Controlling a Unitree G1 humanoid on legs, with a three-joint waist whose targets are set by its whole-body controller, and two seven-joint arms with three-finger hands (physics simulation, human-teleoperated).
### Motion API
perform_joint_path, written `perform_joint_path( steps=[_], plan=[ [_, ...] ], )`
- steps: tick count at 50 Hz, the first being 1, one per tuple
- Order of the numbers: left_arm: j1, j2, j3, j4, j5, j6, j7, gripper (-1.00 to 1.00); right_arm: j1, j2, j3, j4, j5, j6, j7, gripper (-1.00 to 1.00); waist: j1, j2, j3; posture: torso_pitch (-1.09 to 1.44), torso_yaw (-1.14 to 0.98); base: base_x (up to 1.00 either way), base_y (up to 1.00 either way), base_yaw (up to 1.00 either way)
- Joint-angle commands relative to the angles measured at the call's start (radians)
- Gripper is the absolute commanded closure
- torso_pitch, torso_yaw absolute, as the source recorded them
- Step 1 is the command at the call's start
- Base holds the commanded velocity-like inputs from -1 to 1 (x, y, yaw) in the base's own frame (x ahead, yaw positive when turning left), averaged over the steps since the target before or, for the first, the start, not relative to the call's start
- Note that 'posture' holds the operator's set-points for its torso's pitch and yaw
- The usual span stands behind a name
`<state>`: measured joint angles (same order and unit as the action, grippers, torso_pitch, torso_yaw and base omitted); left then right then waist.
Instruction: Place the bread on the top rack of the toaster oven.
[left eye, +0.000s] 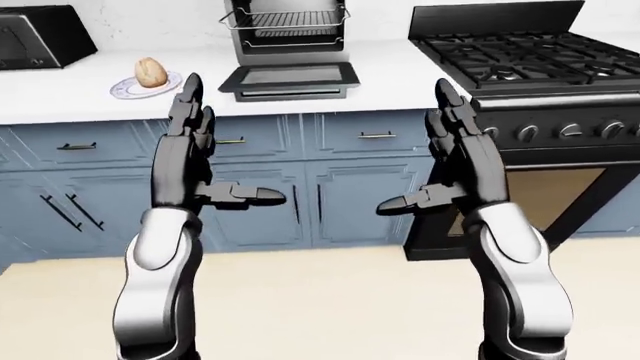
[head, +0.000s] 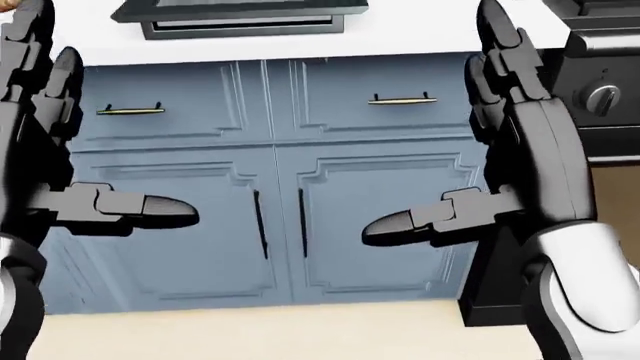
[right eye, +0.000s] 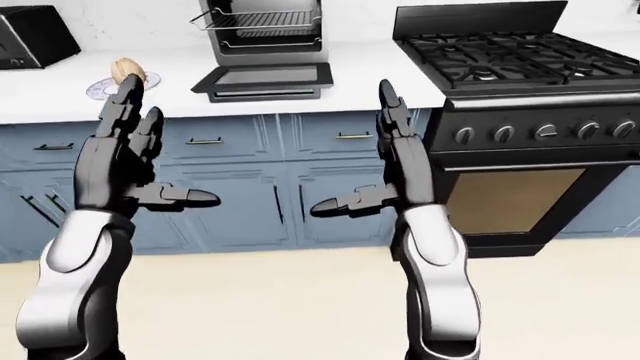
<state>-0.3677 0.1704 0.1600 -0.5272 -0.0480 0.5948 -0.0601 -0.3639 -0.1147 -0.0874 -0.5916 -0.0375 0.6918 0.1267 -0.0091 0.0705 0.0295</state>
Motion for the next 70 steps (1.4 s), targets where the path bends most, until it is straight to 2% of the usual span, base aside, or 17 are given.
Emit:
perform_joint_path(
  steps=[1, 2, 8, 13, 14, 18, 22, 25, 26, 27, 36, 46, 49, 50, 52, 63, 70],
  plan=[
    [-0.030, 0.014, 0.017, -0.033, -0.001, -0.009, 0.009, -1.00, -0.040, -0.007, -0.006, -0.048, 0.008, 0.007, 0.001, -1.00, 0.001, 0.029, -0.026, 0.00, 0.00, 0.17, 0.24, 0.00],
    [-0.036, 0.017, 0.017, -0.034, 0.000, -0.005, 0.011, -1.00, -0.053, -0.016, -0.007, -0.059, 0.005, 0.031, 0.001, -1.00, 0.009, -0.021, -0.010, 0.00, 0.00, 0.17, 0.24, 0.00],
    [-0.039, 0.024, 0.018, -0.035, 0.001, -0.012, 0.010, -1.00, -0.077, -0.023, -0.012, -0.066, 0.015, 0.043, -0.004, -1.00, 0.004, -0.049, 0.003, 0.00, 0.00, 0.17, 0.24, 0.00],
    [-0.044, 0.029, 0.021, -0.032, 0.003, -0.023, 0.011, -1.00, -0.112, -0.030, -0.013, -0.073, 0.020, 0.078, -0.004, -1.00, 0.007, -0.152, -0.014, 0.00, 0.00, 0.17, 0.24, 0.00],
    [-0.044, 0.030, 0.021, -0.033, 0.005, -0.022, 0.010, -1.00, -0.118, -0.030, -0.013, -0.074, 0.023, 0.080, -0.005, -1.00, -0.005, -0.105, -0.003, 0.00, 0.00, 0.17, 0.24, 0.00],
    [-0.055, 0.039, 0.029, -0.043, 0.001, -0.006, 0.004, -1.00, -0.122, -0.038, -0.014, -0.076, 0.021, 0.086, 0.000, -1.00, 0.004, -0.116, -0.015, 0.00, 0.00, 0.17, 0.24, 0.00],
    [-0.075, 0.048, 0.036, -0.053, -0.004, 0.010, 0.001, -1.00, -0.131, -0.040, -0.011, -0.082, 0.019, 0.087, 0.002, -1.00, -0.005, -0.060, 0.004, 0.00, 0.00, 0.18, 0.23, 0.00],
    [-0.080, 0.053, 0.036, -0.052, -0.005, 0.010, 0.000, -1.00, -0.137, -0.041, -0.011, -0.073, 0.019, 0.081, 0.004, -1.00, -0.009, 0.049, -0.021, 0.00, 0.00, 0.22, 0.24, 0.00],
    [-0.084, 0.054, 0.037, -0.047, -0.005, 0.008, 0.002, -1.00, -0.138, -0.040, -0.012, -0.073, 0.020, 0.081, 0.003, -1.00, 0.000, 0.001, -0.003, 0.00, 0.00, 0.24, 0.25, 0.00],
    [-0.083, 0.054, 0.035, -0.046, -0.005, 0.007, 0.001, -1.00, -0.152, -0.041, -0.019, -0.081, 0.024, 0.100, 0.001, -1.00, -0.007, 0.017, 0.002, 0.00, 0.00, 0.33, 0.48, 0.00],
    [-0.076, 0.057, 0.041, -0.054, -0.003, 0.001, 0.002, -1.00, -0.123, -0.042, -0.016, -0.084, 0.029, 0.071, -0.002, -1.00, 0.005, -0.120, 0.004, 0.00, 0.00, 0.33, 0.34, 0.00],
    [-0.087, 0.057, 0.035, -0.052, 0.006, 0.002, -0.001, -1.00, -0.146, -0.046, -0.012, -0.083, 0.027, 0.076, -0.005, -1.00, -0.001, -0.064, 0.004, 0.00, 0.00, 0.33, 0.09, 0.00],
    [-0.089, 0.056, 0.031, -0.050, 0.009, -0.001, -0.001, -1.00, -0.134, -0.043, -0.013, -0.098, 0.024, 0.079, -0.001, -1.00, 0.000, 0.019, -0.024, 0.00, 0.00, 0.34, 0.13, 0.00],
    [-0.090, 0.055, 0.029, -0.049, 0.011, -0.001, 0.000, -1.00, -0.149, -0.045, -0.017, -0.103, 0.027, 0.098, 0.000, -1.00, 0.009, -0.011, -0.003, 0.00, 0.00, 0.34, 0.13, 0.00],
    [-0.088, 0.055, 0.031, -0.051, 0.013, -0.002, -0.001, -1.00, -0.113, -0.040, -0.006, -0.095, 0.018, 0.055, 0.002, -1.00, 0.008, 0.005, 0.007, 0.00, 0.00, 0.34, 0.15, 0.00],
    [-0.135, 0.095, 0.058, -0.076, -0.007, 0.033, -0.003, -1.00, -0.213, -0.071, -0.023, -0.143, 0.032, 0.159, 0.003, -1.00, 0.027, -0.116, -0.015, 0.00, 0.00, 0.32, 0.14, 0.00],
    [-0.158, 0.128, 0.088, -0.090, -0.033, 0.058, -0.006, -1.00, -0.277, -0.094, -0.026, -0.138, 0.030, 0.193, 0.009, -1.00, 0.008, -0.092, -0.009, 0.00, 0.00, 0.20, 0.01, 0.00]
  ],
)
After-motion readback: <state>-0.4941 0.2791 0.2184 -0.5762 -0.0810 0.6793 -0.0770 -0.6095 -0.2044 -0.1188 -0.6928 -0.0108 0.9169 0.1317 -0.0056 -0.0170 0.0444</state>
